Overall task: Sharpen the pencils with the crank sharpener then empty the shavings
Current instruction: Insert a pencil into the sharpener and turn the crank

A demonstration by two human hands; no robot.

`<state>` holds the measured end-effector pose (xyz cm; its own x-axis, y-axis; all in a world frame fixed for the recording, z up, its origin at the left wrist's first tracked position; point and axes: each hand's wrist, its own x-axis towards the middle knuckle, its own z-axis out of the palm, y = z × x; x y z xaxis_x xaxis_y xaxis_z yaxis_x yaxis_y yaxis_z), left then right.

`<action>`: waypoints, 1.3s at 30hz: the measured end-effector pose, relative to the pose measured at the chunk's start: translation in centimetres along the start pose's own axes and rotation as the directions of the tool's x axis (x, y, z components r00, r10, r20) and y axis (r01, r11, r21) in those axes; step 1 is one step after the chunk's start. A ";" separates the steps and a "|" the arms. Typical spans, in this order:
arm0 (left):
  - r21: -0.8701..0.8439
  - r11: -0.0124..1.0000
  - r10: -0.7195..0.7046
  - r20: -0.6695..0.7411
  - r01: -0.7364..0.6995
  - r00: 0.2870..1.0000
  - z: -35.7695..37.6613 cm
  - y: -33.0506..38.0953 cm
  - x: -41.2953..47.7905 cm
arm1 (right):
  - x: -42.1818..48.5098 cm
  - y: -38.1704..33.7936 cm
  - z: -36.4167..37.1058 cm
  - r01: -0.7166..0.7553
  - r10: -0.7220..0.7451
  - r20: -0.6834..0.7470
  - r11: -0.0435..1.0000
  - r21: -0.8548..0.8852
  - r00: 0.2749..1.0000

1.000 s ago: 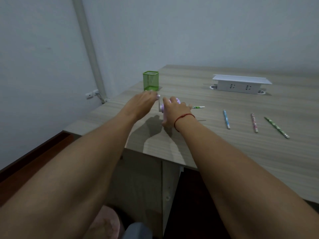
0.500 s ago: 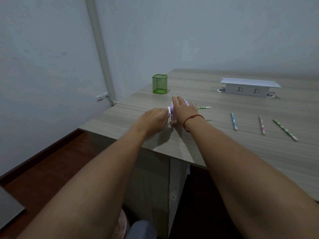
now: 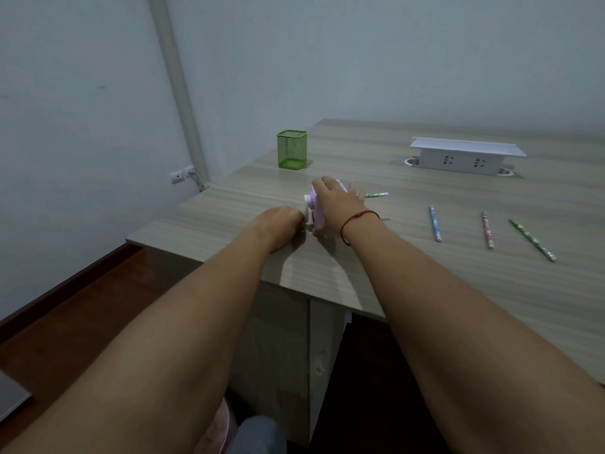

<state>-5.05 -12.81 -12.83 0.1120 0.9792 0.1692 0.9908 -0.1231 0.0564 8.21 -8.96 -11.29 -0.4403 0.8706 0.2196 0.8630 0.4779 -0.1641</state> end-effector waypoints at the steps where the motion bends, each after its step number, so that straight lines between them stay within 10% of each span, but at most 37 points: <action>1: 0.021 1.000 -0.004 0.005 0.004 1.000 -0.1 -0.1 0.2 | -0.1 0.0 -0.1 -0.007 0.007 -0.004 1.000 0.003 1.000; 39: 0.080 0.973 0.231 -0.364 -0.217 0.902 -0.8 0.0 -2.3 | 1.6 -0.4 -0.7 -0.097 0.101 0.049 0.992 -0.079 0.994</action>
<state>-5.40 -15.16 -12.42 0.3025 0.7966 0.5234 0.9457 -0.3194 -0.0605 7.30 -7.83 -10.20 -0.3622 0.9192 0.1545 0.9187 0.3801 -0.1079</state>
